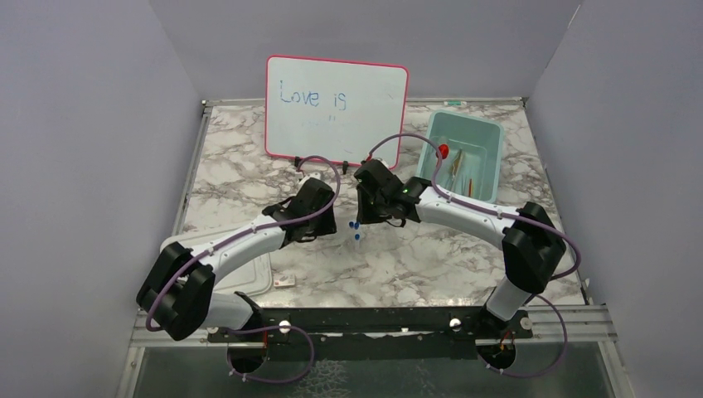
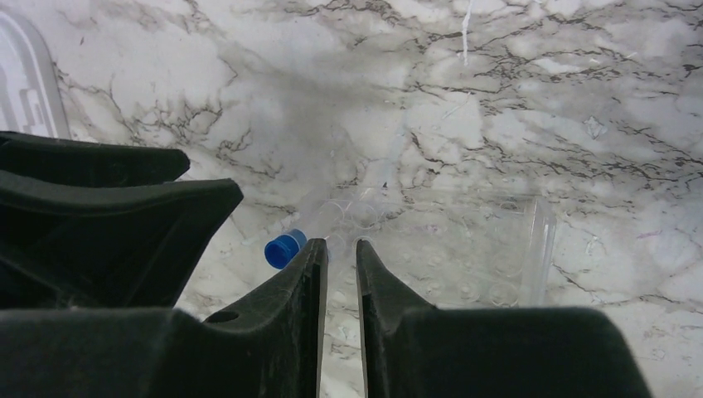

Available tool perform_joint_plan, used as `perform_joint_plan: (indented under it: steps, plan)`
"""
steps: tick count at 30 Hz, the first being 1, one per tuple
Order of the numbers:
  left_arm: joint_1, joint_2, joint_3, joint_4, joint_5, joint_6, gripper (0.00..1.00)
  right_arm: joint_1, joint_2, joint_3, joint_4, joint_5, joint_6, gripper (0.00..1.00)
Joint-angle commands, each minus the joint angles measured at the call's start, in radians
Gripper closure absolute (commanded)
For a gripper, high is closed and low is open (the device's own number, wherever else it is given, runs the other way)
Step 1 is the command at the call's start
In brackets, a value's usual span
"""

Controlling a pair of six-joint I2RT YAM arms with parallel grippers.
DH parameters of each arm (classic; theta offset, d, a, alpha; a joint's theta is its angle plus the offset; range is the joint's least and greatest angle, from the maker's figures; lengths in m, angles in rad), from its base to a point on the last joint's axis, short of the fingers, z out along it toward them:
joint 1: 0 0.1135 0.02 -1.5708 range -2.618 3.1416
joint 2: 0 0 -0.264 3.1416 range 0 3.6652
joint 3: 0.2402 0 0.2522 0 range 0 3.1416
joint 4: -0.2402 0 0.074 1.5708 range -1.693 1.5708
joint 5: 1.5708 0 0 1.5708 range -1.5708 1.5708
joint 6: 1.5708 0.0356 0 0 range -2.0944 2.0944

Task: Organize the chemistry lab equipment

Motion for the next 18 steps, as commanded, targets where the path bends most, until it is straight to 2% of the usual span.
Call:
perform_joint_plan:
  steps: [1,5,12,18]
  plan:
    - [0.007,0.021,-0.012,0.053,0.064,-0.002,0.53,0.003,-0.009,-0.001,-0.008,-0.082,-0.035,0.77]
    - [0.008,0.033,-0.018,0.072,0.092,-0.002,0.55,0.003,-0.03,-0.011,0.004,-0.108,-0.052,0.77]
    - [0.008,0.05,-0.036,0.097,0.125,-0.012,0.62,0.003,-0.042,-0.025,0.009,-0.18,-0.064,0.87]
    - [0.009,0.05,-0.047,0.108,0.123,-0.018,0.62,0.003,-0.066,-0.047,0.019,-0.238,-0.09,0.88]
